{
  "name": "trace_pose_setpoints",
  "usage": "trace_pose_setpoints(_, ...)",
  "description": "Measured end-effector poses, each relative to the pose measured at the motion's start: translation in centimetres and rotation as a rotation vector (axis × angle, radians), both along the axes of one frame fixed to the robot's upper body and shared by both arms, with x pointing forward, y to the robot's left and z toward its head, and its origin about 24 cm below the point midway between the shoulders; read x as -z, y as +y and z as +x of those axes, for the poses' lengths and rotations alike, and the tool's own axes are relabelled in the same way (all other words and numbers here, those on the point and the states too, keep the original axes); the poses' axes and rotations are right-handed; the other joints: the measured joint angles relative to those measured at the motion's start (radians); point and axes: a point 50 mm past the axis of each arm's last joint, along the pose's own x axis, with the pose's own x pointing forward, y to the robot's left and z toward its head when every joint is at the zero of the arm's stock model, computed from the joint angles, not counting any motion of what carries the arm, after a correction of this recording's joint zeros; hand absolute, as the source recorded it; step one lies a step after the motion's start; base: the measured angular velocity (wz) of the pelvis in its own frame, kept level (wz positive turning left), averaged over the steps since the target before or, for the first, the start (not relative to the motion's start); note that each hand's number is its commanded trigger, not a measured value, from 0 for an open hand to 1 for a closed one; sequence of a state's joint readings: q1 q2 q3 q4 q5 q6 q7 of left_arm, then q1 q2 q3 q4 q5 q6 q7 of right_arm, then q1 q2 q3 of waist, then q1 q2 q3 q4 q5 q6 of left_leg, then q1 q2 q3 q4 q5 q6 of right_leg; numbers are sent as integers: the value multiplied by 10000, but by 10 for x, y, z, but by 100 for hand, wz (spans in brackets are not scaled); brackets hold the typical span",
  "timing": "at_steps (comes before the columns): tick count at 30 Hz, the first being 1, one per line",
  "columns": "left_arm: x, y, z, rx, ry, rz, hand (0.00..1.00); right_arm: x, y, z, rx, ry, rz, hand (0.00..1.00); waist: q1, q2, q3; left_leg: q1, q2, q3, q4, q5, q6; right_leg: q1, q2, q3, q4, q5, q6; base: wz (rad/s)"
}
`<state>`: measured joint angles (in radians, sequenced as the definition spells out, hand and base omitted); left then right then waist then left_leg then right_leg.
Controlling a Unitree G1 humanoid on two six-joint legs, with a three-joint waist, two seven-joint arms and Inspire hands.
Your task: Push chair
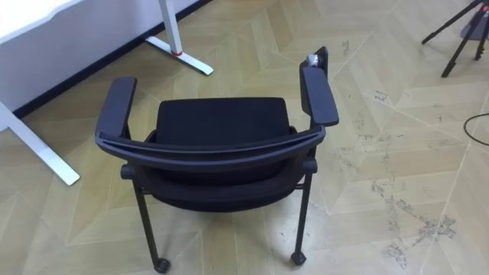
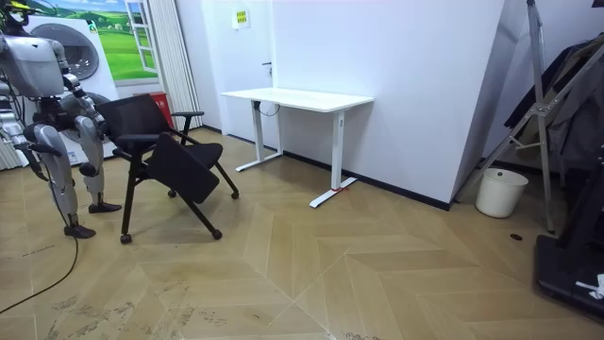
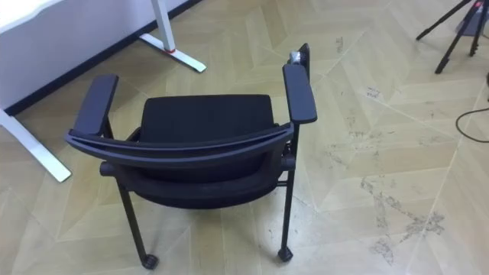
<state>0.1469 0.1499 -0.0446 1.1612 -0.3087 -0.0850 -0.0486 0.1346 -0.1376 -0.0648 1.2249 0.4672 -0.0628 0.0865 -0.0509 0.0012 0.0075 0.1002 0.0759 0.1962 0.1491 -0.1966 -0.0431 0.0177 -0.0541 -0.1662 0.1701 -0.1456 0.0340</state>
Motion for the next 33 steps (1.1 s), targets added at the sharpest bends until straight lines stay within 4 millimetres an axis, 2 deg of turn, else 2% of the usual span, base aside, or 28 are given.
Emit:
trace_pose_setpoints(6, 0, 6, -11, -618, 244, 363, 0, 0, 0, 0, 134, -12, -1, 0, 56, -86, -22, 18, 0, -26, 0, 0, 0, 18, 5, 4, -1, -5, -1, 0)
trace_pose_setpoints(13, 0, 13, -32, -1590, 582, 481, 0, 1, -2, -7, 752, 189, 43, 0, 68, -141, 19, 246, 3, -47, -7, -15, -21, 296, -1, -90, -35, -67, 5, 4)
trace_pose_setpoints(17, 1, 12, -43, -2025, 793, 433, 0, 2, -1, -14, 830, 527, 134, 0, 286, -100, -10, 310, 24, -72, -45, -125, -19, 339, 11, -119, 6, -131, 16, 2)
trace_pose_setpoints(20, 1, 12, -44, -2039, 875, 424, 0, 2, -1, -12, 825, 521, 178, 0, 289, -68, -55, 248, 20, -149, -47, -172, 4, 374, 8, -214, 10, -120, 34, 8)
trace_pose_setpoints(24, 1, 12, -45, -2023, 865, 417, 0, 2, -1, -11, 817, 543, 189, 0, 292, -32, -74, 250, 21, -158, -45, -171, 3, 449, 0, -251, 14, -120, 34, 2)
trace_pose_setpoints(33, 1, 11, -36, -1840, 786, 347, 0, 2, -1, -10, 489, 591, 125, 0, 272, -59, -55, 277, -3, -115, -20, -171, 2, 492, -28, -237, -6, -175, 61, 0)
